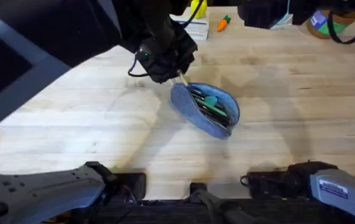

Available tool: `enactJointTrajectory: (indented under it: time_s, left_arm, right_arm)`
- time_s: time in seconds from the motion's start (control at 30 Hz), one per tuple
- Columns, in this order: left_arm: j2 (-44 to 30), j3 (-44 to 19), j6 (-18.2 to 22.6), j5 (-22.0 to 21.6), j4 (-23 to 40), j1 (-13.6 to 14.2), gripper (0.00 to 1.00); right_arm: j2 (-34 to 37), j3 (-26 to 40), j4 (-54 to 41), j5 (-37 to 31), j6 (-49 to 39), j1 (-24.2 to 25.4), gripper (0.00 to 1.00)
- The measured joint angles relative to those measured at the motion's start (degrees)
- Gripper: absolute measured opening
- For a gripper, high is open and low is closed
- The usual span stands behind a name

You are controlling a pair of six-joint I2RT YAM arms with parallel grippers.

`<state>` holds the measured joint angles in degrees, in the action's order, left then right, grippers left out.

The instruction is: Unzip the bag, pick up the pens from the table one at a time and place them inside, then zip the bag closed.

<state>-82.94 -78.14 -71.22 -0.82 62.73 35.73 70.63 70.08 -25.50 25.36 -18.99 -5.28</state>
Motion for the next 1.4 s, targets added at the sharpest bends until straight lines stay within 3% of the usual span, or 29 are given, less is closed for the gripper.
enactJointTrajectory:
  time_s: [0.37, 0.67, 0.83, 0.93, 1.13, 1.4]
  left_arm:
    - [-0.24, -0.03, -11.38, 4.53, -3.09, 2.94, 0.043]
    - [-5.24, -0.03, -13.69, 5.39, -6.08, 8.04, 0.043]
    - [-7.59, -0.03, -15.02, 6.15, -5.08, 8.46, 0.043]
    - [-7.87, -0.03, -17.80, 6.17, -6.11, 8.91, 0.044]
    - [-7.87, -0.03, -24.54, 6.21, -11.12, 13.49, 0.043]
    - [-7.87, -0.03, -28.64, 6.74, -12.03, 18.11, 0.043]
  right_arm:
    - [0.00, 0.00, 6.01, 0.00, 0.62, 1.44, 0.997]
    - [0.00, 0.00, 5.94, 0.00, 0.64, 1.44, 0.997]
    - [0.00, 0.00, 5.94, 0.00, 0.64, 1.44, 0.998]
    - [0.00, 0.00, 5.93, 0.00, 0.64, 1.44, 0.998]
    - [0.00, 0.00, 5.85, 0.00, 0.66, 1.44, 0.997]
    - [0.00, 0.00, 5.54, 0.00, 0.77, 1.44, 0.998]
